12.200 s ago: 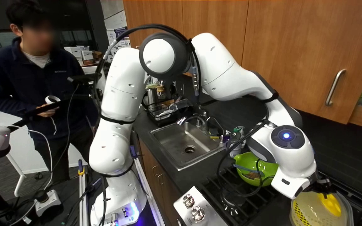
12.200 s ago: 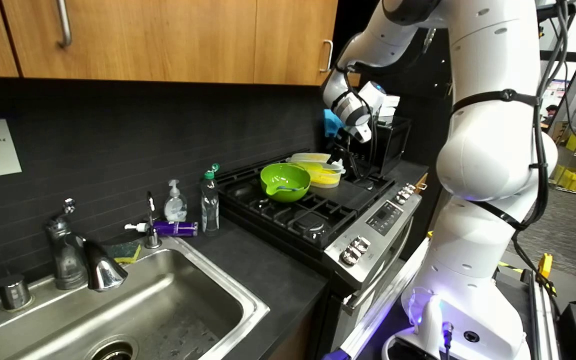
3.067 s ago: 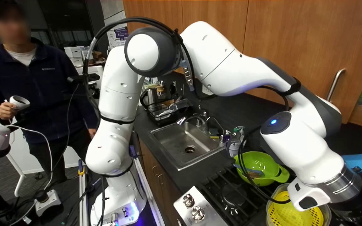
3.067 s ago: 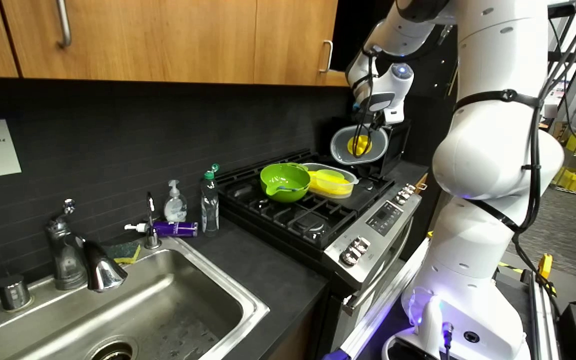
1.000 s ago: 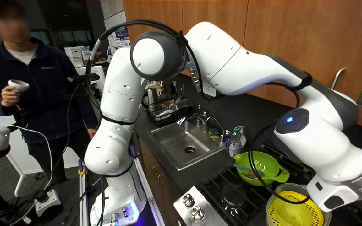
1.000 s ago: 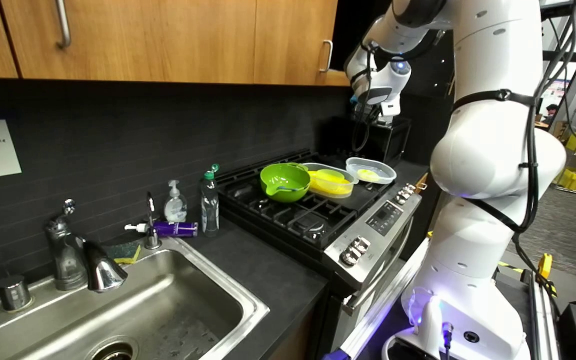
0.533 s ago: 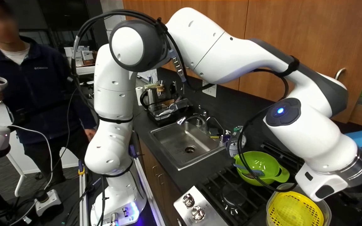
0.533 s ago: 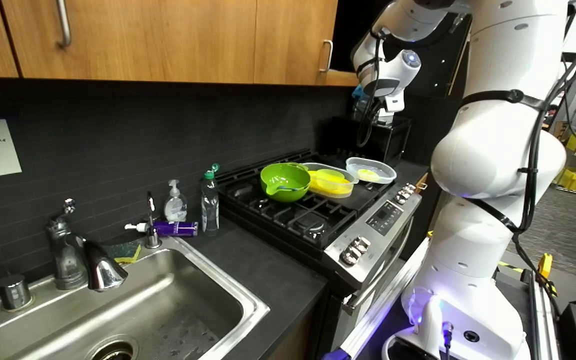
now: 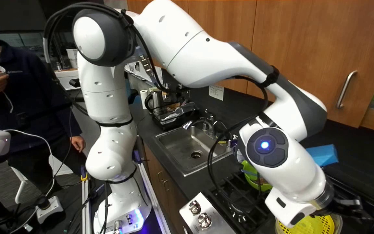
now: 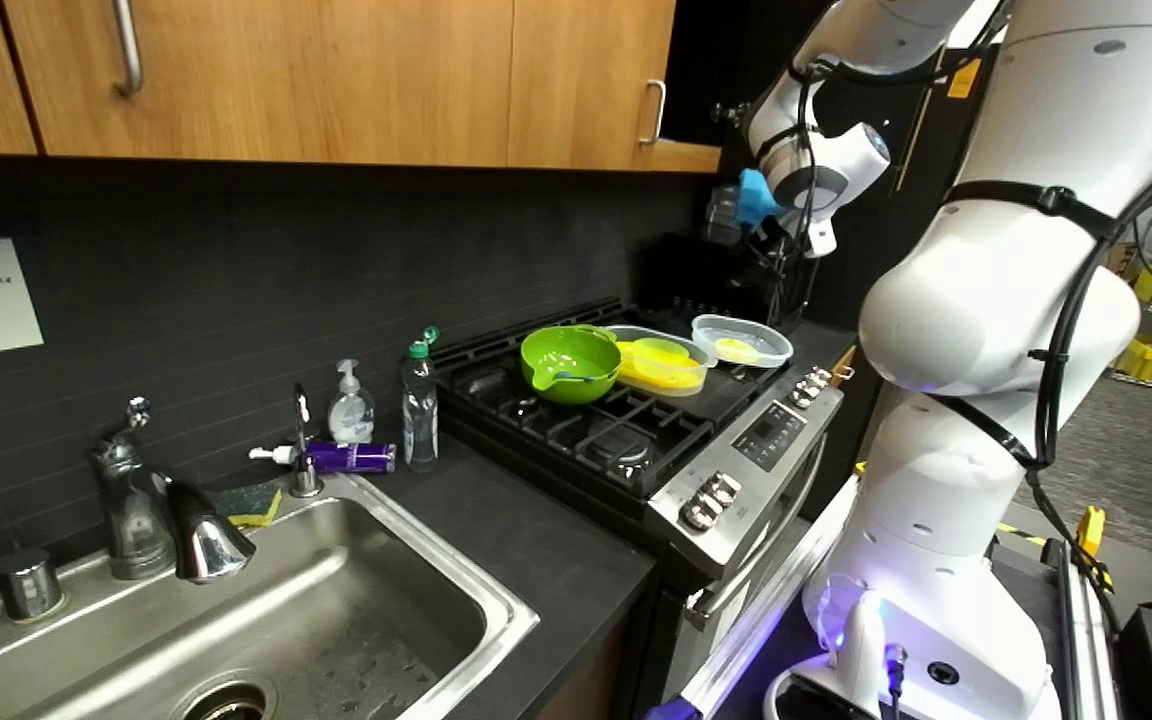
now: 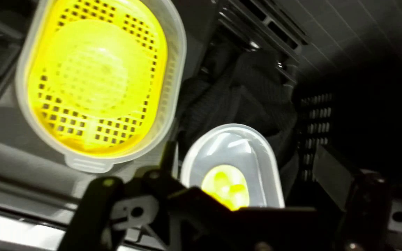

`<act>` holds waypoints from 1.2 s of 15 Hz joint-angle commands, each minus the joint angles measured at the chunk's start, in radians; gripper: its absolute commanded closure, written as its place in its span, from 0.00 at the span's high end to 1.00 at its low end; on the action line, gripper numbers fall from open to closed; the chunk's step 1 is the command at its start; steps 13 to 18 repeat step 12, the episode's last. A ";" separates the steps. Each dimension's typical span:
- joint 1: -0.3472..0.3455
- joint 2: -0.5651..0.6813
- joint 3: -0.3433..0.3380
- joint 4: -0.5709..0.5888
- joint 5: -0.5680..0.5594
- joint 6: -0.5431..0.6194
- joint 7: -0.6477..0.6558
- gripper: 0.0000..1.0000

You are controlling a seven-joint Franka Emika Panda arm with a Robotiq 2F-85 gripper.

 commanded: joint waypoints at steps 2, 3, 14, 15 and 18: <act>-0.017 -0.185 -0.024 -0.240 -0.274 -0.105 -0.024 1.00; -0.025 -0.223 -0.029 -0.290 -0.357 -0.119 -0.018 1.00; -0.136 -0.351 -0.048 -0.435 -0.862 -0.217 -0.022 1.00; -0.136 -0.351 -0.048 -0.435 -0.862 -0.217 -0.022 1.00; -0.136 -0.351 -0.048 -0.435 -0.862 -0.217 -0.022 1.00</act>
